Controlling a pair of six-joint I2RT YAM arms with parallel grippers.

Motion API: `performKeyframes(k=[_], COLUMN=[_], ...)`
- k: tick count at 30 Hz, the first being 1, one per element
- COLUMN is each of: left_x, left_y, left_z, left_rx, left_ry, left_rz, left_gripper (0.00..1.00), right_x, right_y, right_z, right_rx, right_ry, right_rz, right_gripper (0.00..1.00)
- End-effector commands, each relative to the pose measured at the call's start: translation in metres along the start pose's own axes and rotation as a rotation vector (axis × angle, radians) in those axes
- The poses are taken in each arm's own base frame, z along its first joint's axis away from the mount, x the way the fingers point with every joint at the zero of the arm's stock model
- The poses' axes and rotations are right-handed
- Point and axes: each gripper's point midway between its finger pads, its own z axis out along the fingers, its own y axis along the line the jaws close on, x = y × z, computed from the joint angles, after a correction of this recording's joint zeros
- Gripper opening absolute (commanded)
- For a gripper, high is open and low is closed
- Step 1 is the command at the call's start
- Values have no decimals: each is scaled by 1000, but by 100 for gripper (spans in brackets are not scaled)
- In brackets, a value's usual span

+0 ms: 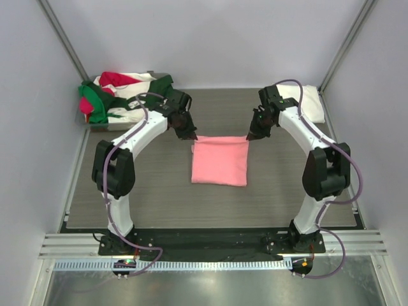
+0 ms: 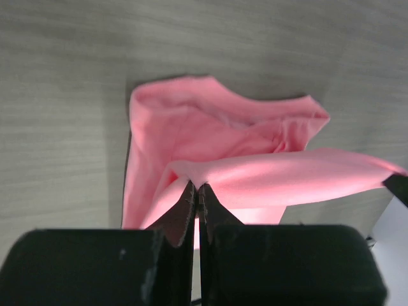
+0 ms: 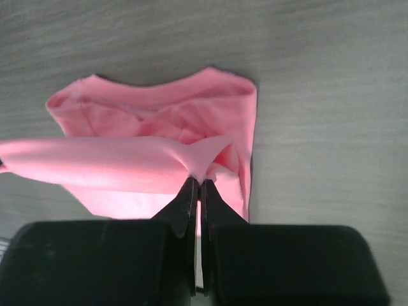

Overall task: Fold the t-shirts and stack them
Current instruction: Fold the tshirt

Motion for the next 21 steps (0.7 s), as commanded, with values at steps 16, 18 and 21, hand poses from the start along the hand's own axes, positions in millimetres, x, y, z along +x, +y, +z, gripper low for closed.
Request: performKeyframes(k=[16,18,21], left_x=[-61,-32,2], left_y=[-16,-9,-10], left_z=[-71,-58,-49], left_rx=[87,118,206], left_ry=[-86,-43,-14], left_rz=[13,7,26], left_gripper=[59,59,58], right_x=[-44,-3,43], right_y=[43,44,48], right_z=[-54,-48,-30], right_rx=[-144,-208,-298], right_ry=[-120,-48,27], right_rz=[-22,2,37], right_gripper=[78,72,52])
